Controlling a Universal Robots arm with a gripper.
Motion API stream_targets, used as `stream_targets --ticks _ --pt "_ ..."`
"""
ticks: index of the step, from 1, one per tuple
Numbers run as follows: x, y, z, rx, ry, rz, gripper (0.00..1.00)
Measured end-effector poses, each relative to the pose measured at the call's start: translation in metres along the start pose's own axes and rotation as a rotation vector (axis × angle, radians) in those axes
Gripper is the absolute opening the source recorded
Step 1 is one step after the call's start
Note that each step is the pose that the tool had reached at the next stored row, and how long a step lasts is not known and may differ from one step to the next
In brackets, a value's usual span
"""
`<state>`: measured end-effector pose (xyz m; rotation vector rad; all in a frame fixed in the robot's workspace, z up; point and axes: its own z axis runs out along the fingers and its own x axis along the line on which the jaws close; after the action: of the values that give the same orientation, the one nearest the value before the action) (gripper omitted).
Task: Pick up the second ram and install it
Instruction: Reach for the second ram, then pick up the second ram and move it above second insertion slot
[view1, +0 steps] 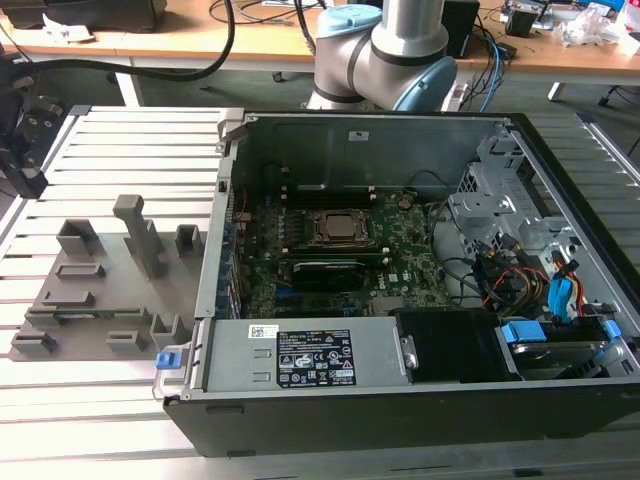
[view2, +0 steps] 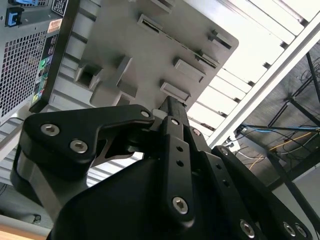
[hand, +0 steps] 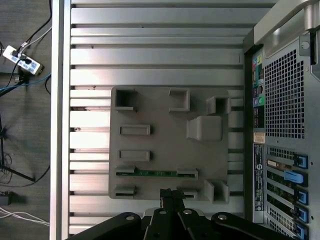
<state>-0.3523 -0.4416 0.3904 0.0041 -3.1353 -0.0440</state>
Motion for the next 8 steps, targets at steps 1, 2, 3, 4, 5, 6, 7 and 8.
stream_targets --ticks 1,2,3,4,5,6,7,8 --pt "0.0000 0.0000 0.0000 0.0000 0.0000 0.000 0.11" --pt "0.0000 0.0000 0.0000 0.0000 0.0000 0.000 0.11" --pt "0.0000 -0.0001 0.0000 -0.0001 0.0000 0.000 0.11" --pt "0.0000 -0.0001 0.0000 0.0000 0.0000 0.000 0.11" --pt "0.0000 -0.0001 0.0000 0.0000 0.0000 0.000 0.11" --pt "0.0000 -0.0002 0.0000 0.0001 0.0003 -0.011 0.11" --pt "0.0000 -0.0002 0.0000 0.0002 0.0010 -0.035 0.11" --pt "0.0000 -0.0001 0.0000 0.0003 0.0015 -0.056 0.11"
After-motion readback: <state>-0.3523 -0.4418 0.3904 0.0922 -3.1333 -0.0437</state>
